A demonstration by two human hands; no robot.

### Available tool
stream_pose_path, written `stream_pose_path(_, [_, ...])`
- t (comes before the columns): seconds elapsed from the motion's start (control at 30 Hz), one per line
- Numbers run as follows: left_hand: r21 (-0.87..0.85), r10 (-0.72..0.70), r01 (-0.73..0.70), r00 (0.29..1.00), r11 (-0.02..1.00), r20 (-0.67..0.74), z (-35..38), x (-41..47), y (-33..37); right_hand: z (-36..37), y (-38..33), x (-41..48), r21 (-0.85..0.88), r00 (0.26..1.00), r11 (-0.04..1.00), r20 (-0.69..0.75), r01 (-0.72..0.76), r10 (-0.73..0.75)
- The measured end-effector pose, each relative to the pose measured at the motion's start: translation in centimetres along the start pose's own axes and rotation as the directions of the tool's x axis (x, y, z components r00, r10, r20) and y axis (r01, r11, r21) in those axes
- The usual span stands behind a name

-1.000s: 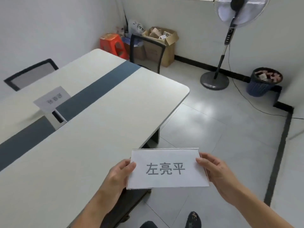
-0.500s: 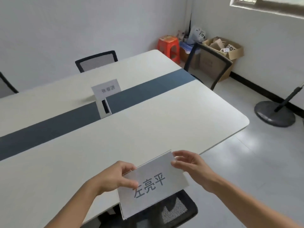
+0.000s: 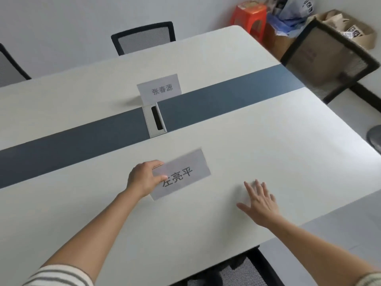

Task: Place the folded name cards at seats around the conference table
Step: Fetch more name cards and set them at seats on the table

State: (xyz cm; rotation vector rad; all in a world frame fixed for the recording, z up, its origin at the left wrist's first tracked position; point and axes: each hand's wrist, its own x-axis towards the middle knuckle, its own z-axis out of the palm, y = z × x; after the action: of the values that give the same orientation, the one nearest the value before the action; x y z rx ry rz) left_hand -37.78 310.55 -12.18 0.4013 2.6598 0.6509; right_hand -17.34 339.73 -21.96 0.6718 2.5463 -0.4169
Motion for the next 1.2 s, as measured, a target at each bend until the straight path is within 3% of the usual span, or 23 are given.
stream_pose_path(0.17, [0.099, 0.014, -0.005, 0.996, 0.995, -0.09, 1.4, 7.7, -0.4, 2.2, 0.7, 1.2, -0.095, 1.0, 0.995, -0.014, 0.009, -0.01])
stream_pose_path(0.5, [0.147, 0.14, -0.121, 0.982, 0.982, -0.128, 3.2, 16.3, -0.6, 4.3, 2.4, 1.9, -0.215, 0.997, 0.977, -0.071, -0.004, -0.012])
stream_pose_path(0.63, [0.226, 0.183, -0.153, 0.976, 0.962, -0.116, 2.9, 17.8, -1.0, 4.5, 2.5, 1.8, -0.228, 0.993, 0.974, -0.116, 0.0, -0.027])
stream_pose_path(1.07, [0.43, 0.185, -0.151, 0.982, 0.89, -0.038, 2.8, 18.8, -1.3, 4.3, 2.3, 2.0, -0.211, 0.998, 0.977, -0.059, 0.023, -0.037])
stream_pose_path(1.2, [0.403, 0.238, -0.143, 0.951, 0.904, -0.195, 2.5, 17.4, -0.3, 3.7, 2.1, 1.9, -0.188, 0.999, 0.982, -0.032, 0.032, -0.039])
